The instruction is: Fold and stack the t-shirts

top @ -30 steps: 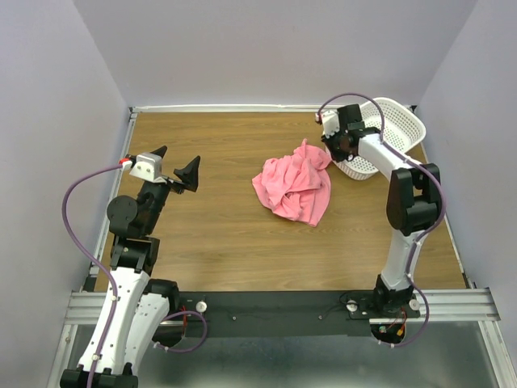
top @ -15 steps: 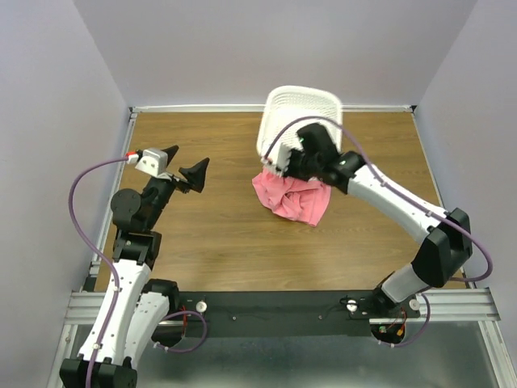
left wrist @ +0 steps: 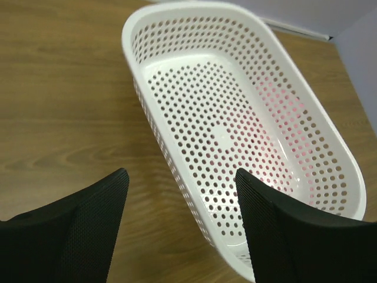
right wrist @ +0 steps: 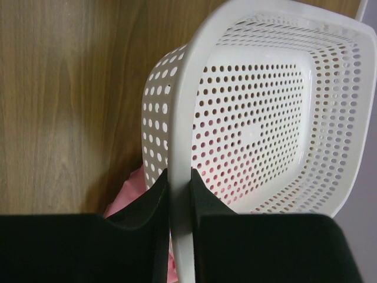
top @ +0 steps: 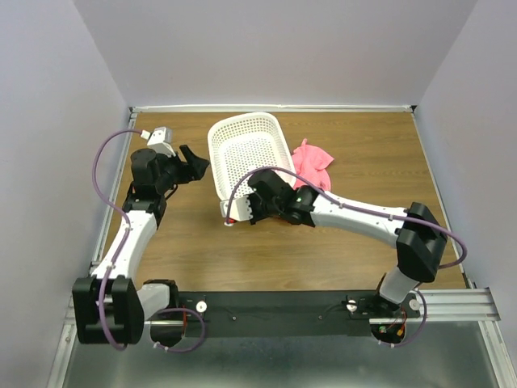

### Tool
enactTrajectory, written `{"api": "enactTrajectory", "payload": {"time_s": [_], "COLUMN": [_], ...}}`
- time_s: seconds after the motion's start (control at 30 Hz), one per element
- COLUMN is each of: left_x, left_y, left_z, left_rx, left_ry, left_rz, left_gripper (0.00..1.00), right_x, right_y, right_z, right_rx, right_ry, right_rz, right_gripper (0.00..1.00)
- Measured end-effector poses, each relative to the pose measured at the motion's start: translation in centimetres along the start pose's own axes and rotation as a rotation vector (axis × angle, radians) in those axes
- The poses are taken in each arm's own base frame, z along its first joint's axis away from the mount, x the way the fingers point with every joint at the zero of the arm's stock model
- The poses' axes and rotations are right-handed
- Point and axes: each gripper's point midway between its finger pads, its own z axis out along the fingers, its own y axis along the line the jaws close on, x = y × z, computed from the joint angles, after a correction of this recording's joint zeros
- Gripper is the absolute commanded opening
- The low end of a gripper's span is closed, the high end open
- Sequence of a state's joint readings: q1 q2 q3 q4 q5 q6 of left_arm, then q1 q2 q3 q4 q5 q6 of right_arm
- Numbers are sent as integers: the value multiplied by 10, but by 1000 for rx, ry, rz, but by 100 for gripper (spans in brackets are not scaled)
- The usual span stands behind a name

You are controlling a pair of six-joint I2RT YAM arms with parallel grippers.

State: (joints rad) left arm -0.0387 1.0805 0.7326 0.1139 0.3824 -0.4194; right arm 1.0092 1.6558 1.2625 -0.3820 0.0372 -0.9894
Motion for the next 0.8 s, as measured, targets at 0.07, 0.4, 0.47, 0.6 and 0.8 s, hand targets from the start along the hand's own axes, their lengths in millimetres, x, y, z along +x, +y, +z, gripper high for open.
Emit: {"api": "enactTrajectory", "payload": {"time_s": [0.07,0.4,0.47,0.6,0.8], "left_x": [19,99,103,94,59], "left_y": [23,32,29,28,70], "left_z": [7,34,38,45,40], "left_rx": [-54,-66,-71,-97,-284], "left_ry": [68,337,355,341,276], "left_rz": [-78,-222,-220,-245,-98], "left_gripper": [72,28,0,0,0], "right_x": [-5,-31,-32,-52,-35], "right_y": [1,6,6,11,-17], "right_z": [6,18,18,20,2], "right_rx": [9,42,48,55,141], "right_ry": [1,-31,-32,-78,-60], "right_rz": [-19,-68,-69,-79,61], "right_gripper": [1,1,1,80,100]}}
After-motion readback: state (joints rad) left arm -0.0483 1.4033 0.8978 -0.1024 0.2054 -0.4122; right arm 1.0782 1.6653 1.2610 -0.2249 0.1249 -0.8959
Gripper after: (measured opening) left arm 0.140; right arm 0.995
